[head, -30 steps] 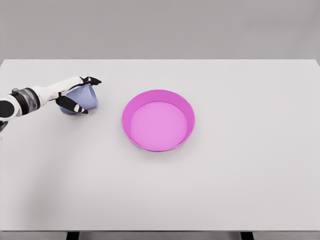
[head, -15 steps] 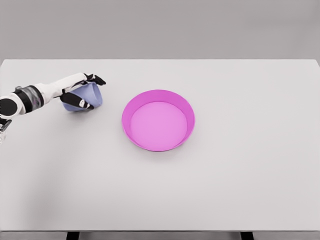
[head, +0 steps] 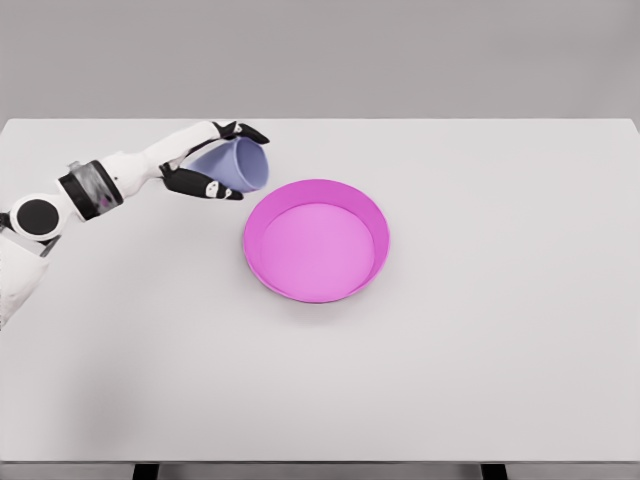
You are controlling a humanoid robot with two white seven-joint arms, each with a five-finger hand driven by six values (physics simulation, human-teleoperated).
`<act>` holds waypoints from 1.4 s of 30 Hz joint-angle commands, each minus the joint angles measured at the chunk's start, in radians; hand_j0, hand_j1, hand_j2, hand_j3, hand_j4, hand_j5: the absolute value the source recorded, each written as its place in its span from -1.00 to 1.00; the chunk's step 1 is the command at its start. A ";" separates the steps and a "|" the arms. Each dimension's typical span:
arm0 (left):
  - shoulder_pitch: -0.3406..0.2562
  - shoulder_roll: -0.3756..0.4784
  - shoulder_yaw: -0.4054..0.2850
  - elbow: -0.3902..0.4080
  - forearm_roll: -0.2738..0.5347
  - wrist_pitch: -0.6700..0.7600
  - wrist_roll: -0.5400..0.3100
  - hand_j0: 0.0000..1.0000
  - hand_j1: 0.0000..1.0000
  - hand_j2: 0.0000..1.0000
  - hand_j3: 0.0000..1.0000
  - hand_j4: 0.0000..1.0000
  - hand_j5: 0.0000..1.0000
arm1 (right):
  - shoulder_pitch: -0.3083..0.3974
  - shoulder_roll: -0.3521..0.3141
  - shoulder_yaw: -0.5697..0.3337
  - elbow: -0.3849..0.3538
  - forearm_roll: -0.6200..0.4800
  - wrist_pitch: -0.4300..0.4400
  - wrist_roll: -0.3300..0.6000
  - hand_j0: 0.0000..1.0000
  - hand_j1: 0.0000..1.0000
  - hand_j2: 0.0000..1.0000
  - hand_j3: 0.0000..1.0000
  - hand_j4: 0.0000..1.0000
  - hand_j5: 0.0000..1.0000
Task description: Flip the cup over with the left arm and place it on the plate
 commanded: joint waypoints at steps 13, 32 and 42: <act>0.046 -0.125 -0.068 -0.059 0.079 -0.038 -0.004 0.47 0.47 0.47 0.47 0.47 0.47 | 0.000 0.000 0.000 0.000 -0.001 0.000 0.000 1.00 1.00 1.00 1.00 1.00 1.00; 0.046 -0.068 -0.030 -0.139 0.081 -0.041 -0.003 0.91 0.91 0.91 0.91 0.91 0.91 | 0.000 0.000 0.000 0.000 0.001 0.000 0.000 1.00 1.00 1.00 1.00 1.00 1.00; 0.164 0.216 0.153 -0.169 0.082 -0.161 -0.004 1.00 1.00 1.00 1.00 1.00 1.00 | 0.000 0.000 0.000 0.000 -0.001 -0.001 0.000 1.00 1.00 1.00 1.00 1.00 1.00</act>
